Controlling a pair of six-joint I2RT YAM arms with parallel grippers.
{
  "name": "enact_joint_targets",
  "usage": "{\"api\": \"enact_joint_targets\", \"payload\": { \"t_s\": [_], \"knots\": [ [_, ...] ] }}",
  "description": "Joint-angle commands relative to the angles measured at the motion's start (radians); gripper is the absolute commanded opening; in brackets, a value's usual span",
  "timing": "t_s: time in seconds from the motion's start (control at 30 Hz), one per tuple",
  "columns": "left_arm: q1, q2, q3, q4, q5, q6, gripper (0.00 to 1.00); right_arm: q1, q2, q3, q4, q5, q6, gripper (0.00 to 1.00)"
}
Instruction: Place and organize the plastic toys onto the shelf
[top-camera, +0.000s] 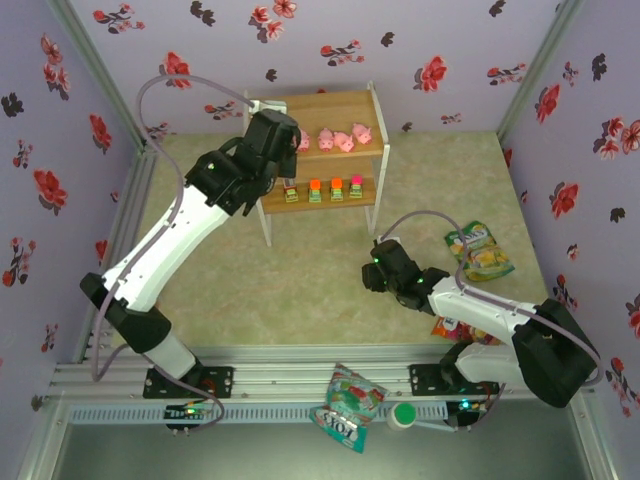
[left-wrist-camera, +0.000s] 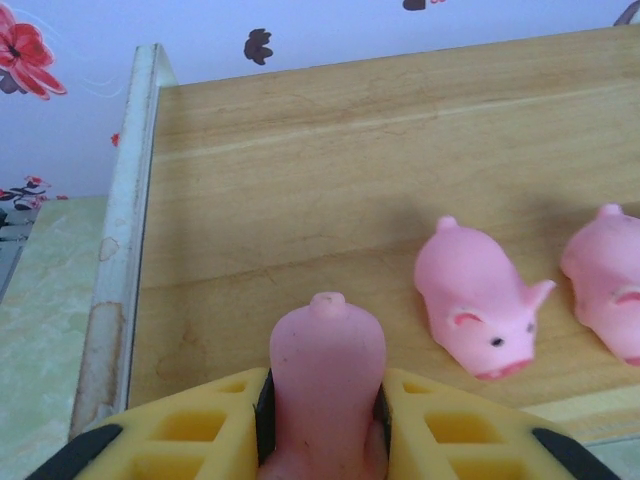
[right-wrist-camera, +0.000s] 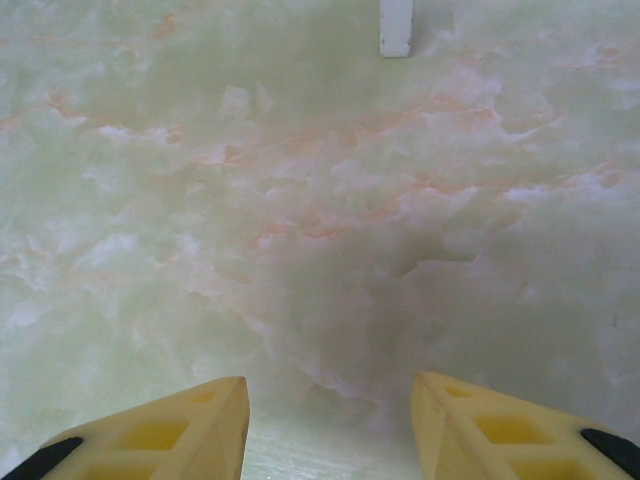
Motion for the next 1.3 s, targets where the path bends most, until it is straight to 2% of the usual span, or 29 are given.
{"api": "enact_joint_targets", "payload": {
  "t_s": [0.0, 0.9, 1.27],
  "knots": [
    [0.025, 0.017, 0.037, -0.006, 0.029, 0.011, 0.33, -0.004, -0.01, -0.003, 0.011, 0.027, -0.012, 0.47],
    [0.064, 0.081, 0.066, 0.01, 0.076, -0.009, 0.34, -0.004, 0.005, 0.005, 0.012, 0.016, -0.01, 0.47],
    [0.069, 0.09, 0.069, 0.01, 0.08, -0.013, 0.41, -0.004, 0.018, 0.008, 0.013, 0.015, -0.011, 0.47]
  ]
}}
